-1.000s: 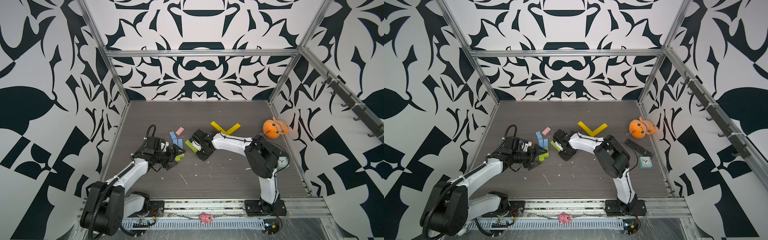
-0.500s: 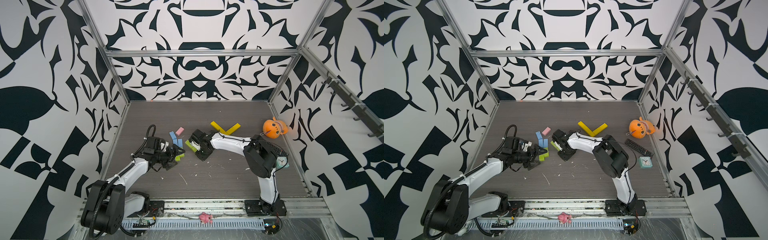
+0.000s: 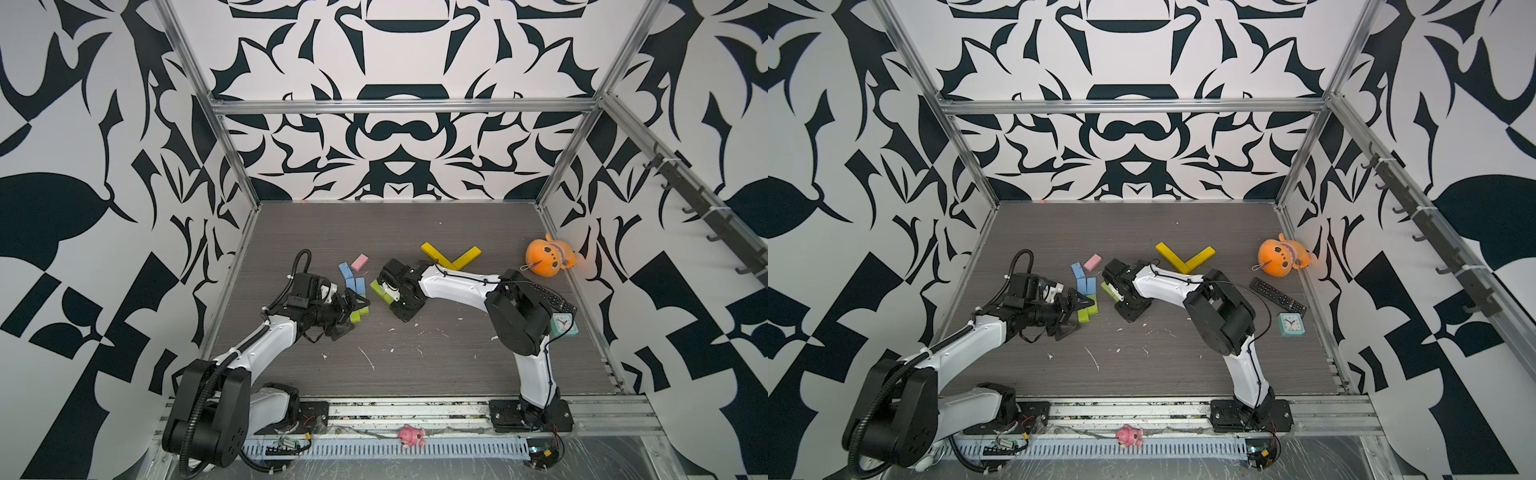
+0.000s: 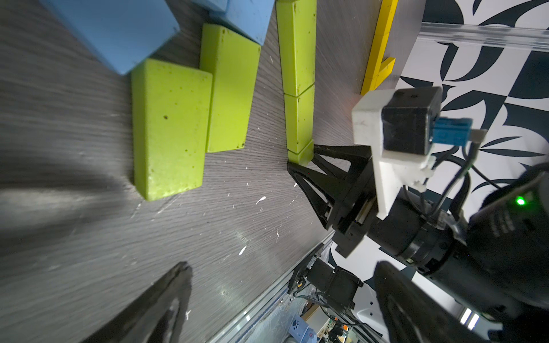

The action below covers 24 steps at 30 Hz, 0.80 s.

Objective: Assemble the letter v with building blocks
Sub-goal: Assemble the building block at the center of the board.

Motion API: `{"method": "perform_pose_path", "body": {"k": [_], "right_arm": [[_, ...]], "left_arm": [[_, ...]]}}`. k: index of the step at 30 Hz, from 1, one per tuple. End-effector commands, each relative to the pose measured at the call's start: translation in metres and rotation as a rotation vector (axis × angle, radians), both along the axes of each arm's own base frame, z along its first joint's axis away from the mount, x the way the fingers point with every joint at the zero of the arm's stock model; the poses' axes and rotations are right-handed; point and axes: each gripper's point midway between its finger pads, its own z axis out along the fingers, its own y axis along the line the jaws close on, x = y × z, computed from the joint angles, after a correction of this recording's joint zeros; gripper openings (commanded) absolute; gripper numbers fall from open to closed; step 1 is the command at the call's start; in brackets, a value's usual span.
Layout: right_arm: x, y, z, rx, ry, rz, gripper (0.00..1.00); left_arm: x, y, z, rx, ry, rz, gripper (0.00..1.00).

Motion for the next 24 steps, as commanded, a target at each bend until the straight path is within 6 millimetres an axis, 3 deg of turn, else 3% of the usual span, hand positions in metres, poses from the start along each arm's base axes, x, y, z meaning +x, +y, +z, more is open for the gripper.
{"method": "perform_pose_path", "body": {"k": [1,24], "right_arm": [[-0.0079,-0.0116,-0.0232,-0.078,0.038,-0.010,0.37],[-0.0113,-0.0081,-0.0233,-0.085,0.042,-0.004,0.39]], "left_arm": [[-0.0054,-0.0002,-0.0060,-0.009,0.018,-0.013,0.99],[-0.0058,0.0003,-0.0087,-0.003,0.025,-0.015,0.99]]}}
